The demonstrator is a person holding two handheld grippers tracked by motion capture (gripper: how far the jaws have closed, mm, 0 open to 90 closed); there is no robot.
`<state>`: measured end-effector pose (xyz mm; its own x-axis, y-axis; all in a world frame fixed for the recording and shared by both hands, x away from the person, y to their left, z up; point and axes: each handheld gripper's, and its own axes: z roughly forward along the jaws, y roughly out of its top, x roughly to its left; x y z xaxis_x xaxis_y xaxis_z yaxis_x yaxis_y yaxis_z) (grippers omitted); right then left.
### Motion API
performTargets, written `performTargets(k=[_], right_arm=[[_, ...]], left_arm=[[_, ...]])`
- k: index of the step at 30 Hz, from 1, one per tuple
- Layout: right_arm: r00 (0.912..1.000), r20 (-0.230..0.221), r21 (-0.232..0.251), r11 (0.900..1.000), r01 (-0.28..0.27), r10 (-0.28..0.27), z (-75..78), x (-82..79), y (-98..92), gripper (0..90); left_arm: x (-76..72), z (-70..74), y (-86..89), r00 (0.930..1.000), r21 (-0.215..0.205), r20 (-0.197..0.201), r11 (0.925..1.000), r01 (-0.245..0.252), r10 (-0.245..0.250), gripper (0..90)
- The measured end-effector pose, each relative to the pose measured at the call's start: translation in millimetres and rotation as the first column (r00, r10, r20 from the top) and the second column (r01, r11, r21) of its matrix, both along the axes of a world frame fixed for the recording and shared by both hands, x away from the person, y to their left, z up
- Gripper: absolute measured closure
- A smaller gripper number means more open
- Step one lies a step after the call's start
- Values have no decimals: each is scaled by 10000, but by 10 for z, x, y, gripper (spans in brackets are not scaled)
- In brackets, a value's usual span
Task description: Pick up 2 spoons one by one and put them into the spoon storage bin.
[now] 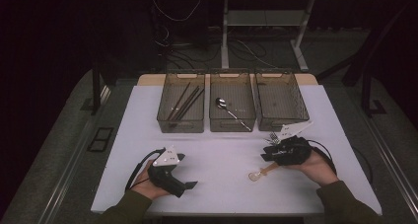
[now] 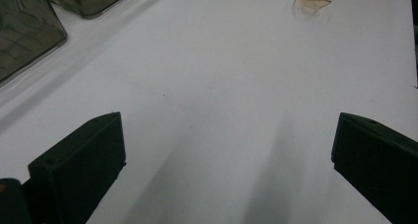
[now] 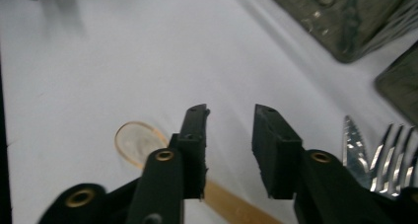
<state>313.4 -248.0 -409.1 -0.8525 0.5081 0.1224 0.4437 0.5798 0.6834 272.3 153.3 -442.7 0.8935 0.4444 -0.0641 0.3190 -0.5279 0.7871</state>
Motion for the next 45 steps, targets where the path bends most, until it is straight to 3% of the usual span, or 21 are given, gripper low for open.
performTargets(k=[11, 12, 17, 22, 26, 32, 40, 45], right_arm=[[9904, -291, -545, 9892, -1364, 1350, -125, -119, 40, 546], [9862, -78, -791, 9831, -1652, 1651, -142, -107, 51, 539], [9769, -139, -1249, 9690, -2132, 2131, -212, -107, 104, 520], [9697, -129, -1408, 9597, -2433, 2439, -247, -117, 134, 513], [9588, 52, -1716, 9449, -2788, 2839, -301, -123, 162, 505], [9557, 252, -1841, 9410, -2838, 2932, -307, -150, 167, 531], [9486, 354, -1813, 9354, -3034, 3146, -300, -178, 153, 726], [9496, 217, -1732, 9367, -3044, 3126, -293, -187, 134, 756]], left_arm=[[2, -4, -6, 10000, 44, -3, 10000, 24, -24, 0], [3, -4, -6, 10000, 44, -3, 10000, 21, -21, 0], [0, -6, -8, 10000, 35, -18, 10000, 29, -29, 0], [1, -7, -11, 10000, 55, -22, 10000, 45, -45, 0], [-1, -6, -12, 10000, 55, -14, 10000, 55, -54, 0], [3, -12, -15, 10000, 106, -24, 9999, 75, -75, 0], [2, -13, -14, 10000, 117, -23, 9999, 60, -60, 0], [2, -12, -15, 10000, 127, -19, 9999, 54, -53, 0]])
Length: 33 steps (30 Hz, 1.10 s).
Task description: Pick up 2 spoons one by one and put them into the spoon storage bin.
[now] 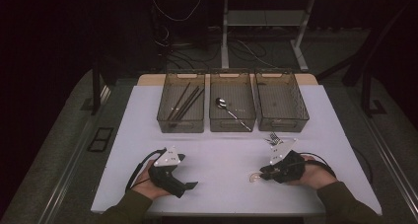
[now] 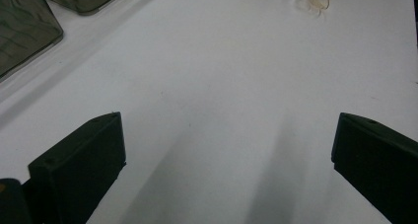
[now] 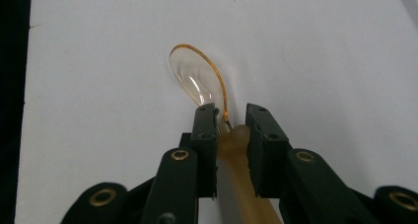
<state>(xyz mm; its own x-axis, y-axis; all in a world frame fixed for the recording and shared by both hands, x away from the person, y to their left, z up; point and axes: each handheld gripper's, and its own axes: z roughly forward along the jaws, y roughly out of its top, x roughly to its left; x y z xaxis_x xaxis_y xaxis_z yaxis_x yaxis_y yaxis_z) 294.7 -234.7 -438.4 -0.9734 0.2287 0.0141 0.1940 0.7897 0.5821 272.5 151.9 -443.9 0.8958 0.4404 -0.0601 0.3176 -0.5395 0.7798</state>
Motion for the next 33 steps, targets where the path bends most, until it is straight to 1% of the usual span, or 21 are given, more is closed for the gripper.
performTargets(k=[4, 5, 6, 12, 14, 15, 16, 19, 20, 24, 27, 29, 30, 31, 33], right_arm=[[9999, -39, 54, 9999, -97, 97, -2, 8, -8, 769], [9999, -110, 72, 9999, -82, 83, -1, 12, -9, 770], [9999, -62, 81, 9999, -145, 145, -4, 22, -12, 770], [9997, -222, 176, 9998, -21, 25, -2, 35, -24, 767], [9994, -336, 170, 9998, 110, -105, 4, 36, -30, 767], [9995, -312, 191, 9998, 103, -97, 3, 44, -34, 767], [9992, -327, 168, 9996, 234, -229, 9, 42, -35, 767], [9985, -342, 319, 9985, 445, -434, 19, 66, -54, 766], [9974, -404, 338, 9976, 609, -595, 26, 71, -61, 766], [9957, -447, 560, 9949, 835, -811, 39, 96, -88, 766], [9933, -434, 751, 9911, 1103, -1073, 58, 100, -104, 764], [9903, -383, 1001, 9855, 1371, -1338, 83, 111, -129, 764], [9903, -325, 1086, 9845, 1376, -1348, 97, 122, -146, 765], [9839, -561, 1342, 9752, 1759, -1697, 110, 106, -139, 765], [9791, -594, 1523, 9676, 2017, -1947, 132, 109, -153, 765]], left_arm=[[-3, -1, -3, 10000, 9, -3, 10000, -20, 20, 0], [-3, -1, -4, 10000, 5, -7, 10000, -22, 22, 0], [-3, -1, -3, 10000, 8, -3, 10000, -15, 15, 0], [-4, 0, -3, 10000, 22, 18, 10000, 3, -3, 0], [-6, 0, -4, 10000, 24, 24, 10000, 12, -13, 0], [-6, 1, -3, 10000, 55, 40, 10000, 38, -38, 0], [-7, 1, -4, 10000, 54, 56, 10000, 44, -45, 0], [-5, 0, -5, 10000, 80, 65, 10000, 42, -43, 0], [-4, 0, -6, 10000, 84, 67, 10000, 47, -47, 0], [-6, -1, -8, 10000, 87, 67, 9999, 52, -53, 0], [-7, -3, -10, 10000, 110, 72, 9999, 64, -65, 0], [-9, -5, -12, 9999, 133, 82, 9999, 73, -74, 0], [-9, -5, -13, 9999, 144, 83, 9999, 78, -79, 0], [-10, -5, -13, 9999, 146, 85, 9999, 74, -76, 0], [-11, -5, -13, 9999, 137, 85, 9999, 76, -77, 0]])
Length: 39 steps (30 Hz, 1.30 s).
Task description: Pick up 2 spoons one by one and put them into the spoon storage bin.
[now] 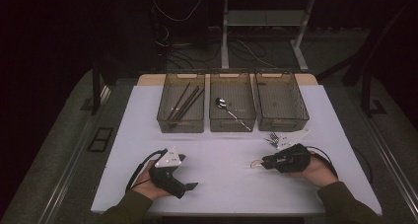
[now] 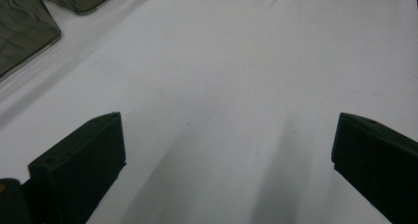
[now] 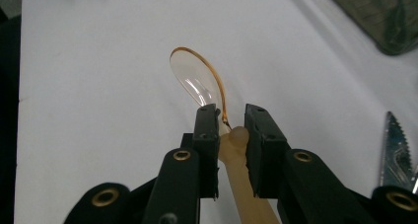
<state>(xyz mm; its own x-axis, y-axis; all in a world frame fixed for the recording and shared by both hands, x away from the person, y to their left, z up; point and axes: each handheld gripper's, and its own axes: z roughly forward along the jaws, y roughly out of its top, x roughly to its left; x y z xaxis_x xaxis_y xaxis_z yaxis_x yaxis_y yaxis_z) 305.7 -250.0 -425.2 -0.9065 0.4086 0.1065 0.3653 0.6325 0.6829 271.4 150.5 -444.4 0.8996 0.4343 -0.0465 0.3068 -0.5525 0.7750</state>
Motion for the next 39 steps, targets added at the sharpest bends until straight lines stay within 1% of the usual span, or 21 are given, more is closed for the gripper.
performTargets(k=[5, 11, 16, 17, 19, 20, 22, 24, 26, 27, 29, 32, 39], right_arm=[[9988, 111, 367, 9982, 469, -473, 32, 27, -23, 765], [9944, 267, 786, 9919, 995, -1019, 81, 45, -33, 765], [9874, 387, 943, 9843, 1491, -1533, 125, 63, -20, 765], [9860, 395, 998, 9825, 1576, -1621, 133, 69, -14, 765], [9822, 401, 1064, 9782, 1782, -1833, 154, 81, 2, 764], [9813, 464, 1066, 9776, 1813, -1870, 163, 90, 10, 765], [9793, 464, 1121, 9752, 1910, -1972, 176, 105, 26, 764], [9768, 481, 1169, 9724, 2022, -2089, 189, 119, 42, 765], [9747, 540, 1207, 9703, 2095, -2171, 210, 135, 54, 764], [9733, 558, 1261, 9685, 2145, -2228, 223, 142, 60, 765], [9709, 608, 1309, 9661, 2224, -2317, 251, 160, 71, 765], [9679, 656, 1371, 9630, 2321, -2426, 285, 183, 94, 764], [9577, 573, 1678, 9484, 2692, -2820, 373, 257, 134, 764]], left_arm=[[4, -2, 0, 10000, 15, -7, 10000, 6, -6, 0], [8, 0, 8, 10000, -24, -19, 10000, -46, 46, 0], [7, 6, 23, 10000, -118, -37, 9999, -64, 63, 0], [9, 7, 28, 9999, -217, -82, 9997, -111, 109, 0], [7, 4, 30, 9994, -586, -215, 9979, -281, 268, 0], [4, 2, 24, 9989, -790, -275, 9961, -394, 374, 0], [5, 6, 29, 9987, -928, -300, 9947, -436, 410, 0], [6, 11, 33, 9985, -957, -342, 9944, -454, 423, 0], [17, 20, 41, 9975, -1170, -498, 9916, -548, 493, 0], [19, 24, 43, 9977, -1244, -486, 9908, -539, 482, 0], [17, 31, 52, 9982, -1139, -413, 9924, -476, 431, 0], [15, 32, 55, 9982, -1178, -403, 9918, -494, 449, 0], [8, 36, 53, 9985, -1068, -300, 9931, -482, 452, 0]])
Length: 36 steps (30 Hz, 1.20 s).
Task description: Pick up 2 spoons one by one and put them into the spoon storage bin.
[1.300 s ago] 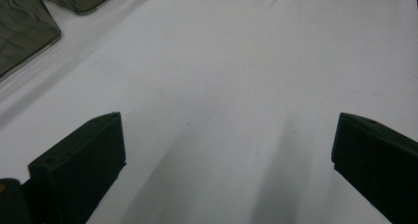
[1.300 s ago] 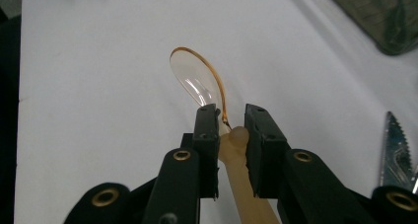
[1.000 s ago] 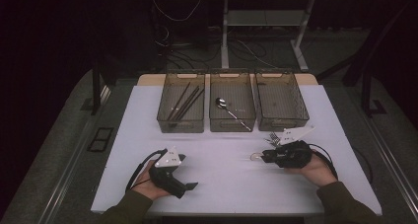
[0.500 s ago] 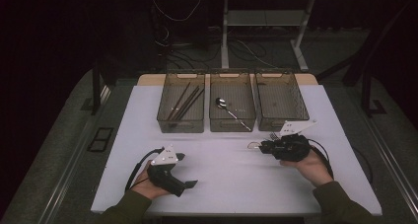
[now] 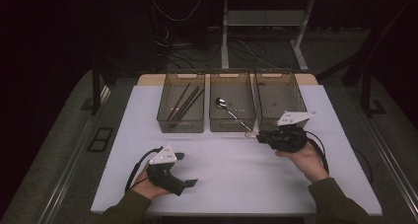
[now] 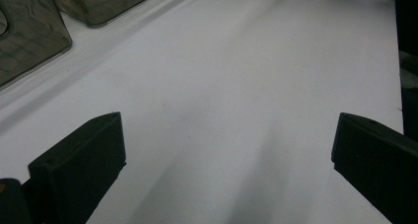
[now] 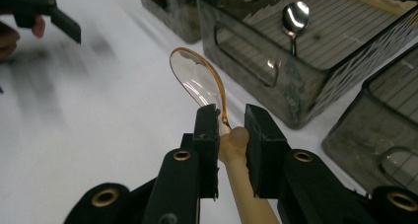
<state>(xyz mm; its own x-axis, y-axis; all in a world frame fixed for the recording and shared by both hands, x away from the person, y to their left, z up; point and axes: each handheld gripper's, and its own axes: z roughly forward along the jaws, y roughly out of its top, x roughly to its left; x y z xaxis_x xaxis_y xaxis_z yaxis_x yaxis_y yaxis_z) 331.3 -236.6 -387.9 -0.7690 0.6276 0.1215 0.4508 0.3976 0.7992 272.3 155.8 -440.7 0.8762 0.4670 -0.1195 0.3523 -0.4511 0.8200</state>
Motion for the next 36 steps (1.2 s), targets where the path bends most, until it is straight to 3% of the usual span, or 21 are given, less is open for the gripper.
performTargets(k=[10, 15, 27, 36], right_arm=[[9980, 134, 426, 9972, 612, -619, 75, 164, 104, 763], [9956, 236, 502, 9947, 893, -906, 152, 281, 173, 763], [9900, 420, 455, 9901, 1330, -1349, 385, 624, 393, 763], [9869, 330, 548, 9863, 1558, -1578, 414, 881, 576, 761]], left_arm=[[-14, 4, -6, 10000, 44, 59, 10000, -26, 26, 0], [-8, -2, -2, 9999, -102, 4, 9999, -123, 123, 0], [-13, 0, -6, 10000, -21, 69, 10000, -61, 61, 0], [-12, 0, -10, 9999, -27, 106, 10000, 5, -5, 0]])
